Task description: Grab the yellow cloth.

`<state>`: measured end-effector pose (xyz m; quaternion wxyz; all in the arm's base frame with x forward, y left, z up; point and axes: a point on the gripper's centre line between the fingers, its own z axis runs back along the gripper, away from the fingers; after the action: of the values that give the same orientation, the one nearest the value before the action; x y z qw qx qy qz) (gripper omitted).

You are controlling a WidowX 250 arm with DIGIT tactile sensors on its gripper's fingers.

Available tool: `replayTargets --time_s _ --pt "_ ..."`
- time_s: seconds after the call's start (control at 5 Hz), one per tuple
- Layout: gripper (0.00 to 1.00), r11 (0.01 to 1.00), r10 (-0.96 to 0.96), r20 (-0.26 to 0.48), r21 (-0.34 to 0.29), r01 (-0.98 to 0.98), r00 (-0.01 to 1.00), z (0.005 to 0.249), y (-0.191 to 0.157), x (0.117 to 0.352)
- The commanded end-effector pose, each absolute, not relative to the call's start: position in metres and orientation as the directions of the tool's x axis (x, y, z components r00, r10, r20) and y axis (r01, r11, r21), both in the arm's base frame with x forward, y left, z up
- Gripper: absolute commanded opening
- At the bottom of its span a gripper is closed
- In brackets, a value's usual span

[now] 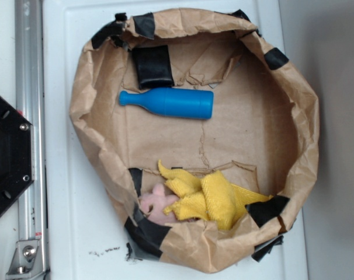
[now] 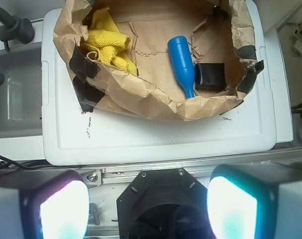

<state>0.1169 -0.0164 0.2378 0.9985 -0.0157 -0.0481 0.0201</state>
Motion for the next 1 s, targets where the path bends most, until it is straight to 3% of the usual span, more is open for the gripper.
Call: replayTargets --time_s 0.0,0.2,0.4,0.8 --pt "1.00 0.999 0.042 0.096 -0.033 -0.039 0.995 0.238 -0.016 0.117" --pt "1.00 0.968 0.207 -0.042 -0.138 -0.211 0.977 0.215 0.001 0.167" --pt "1.00 0.902 0.323 -0.096 -0.269 -0.337 0.942 0.183 -0.007 0.214" --pt "1.00 0.814 0.396 -0.116 -0.414 -0.407 0.911 0.122 -0.036 0.261"
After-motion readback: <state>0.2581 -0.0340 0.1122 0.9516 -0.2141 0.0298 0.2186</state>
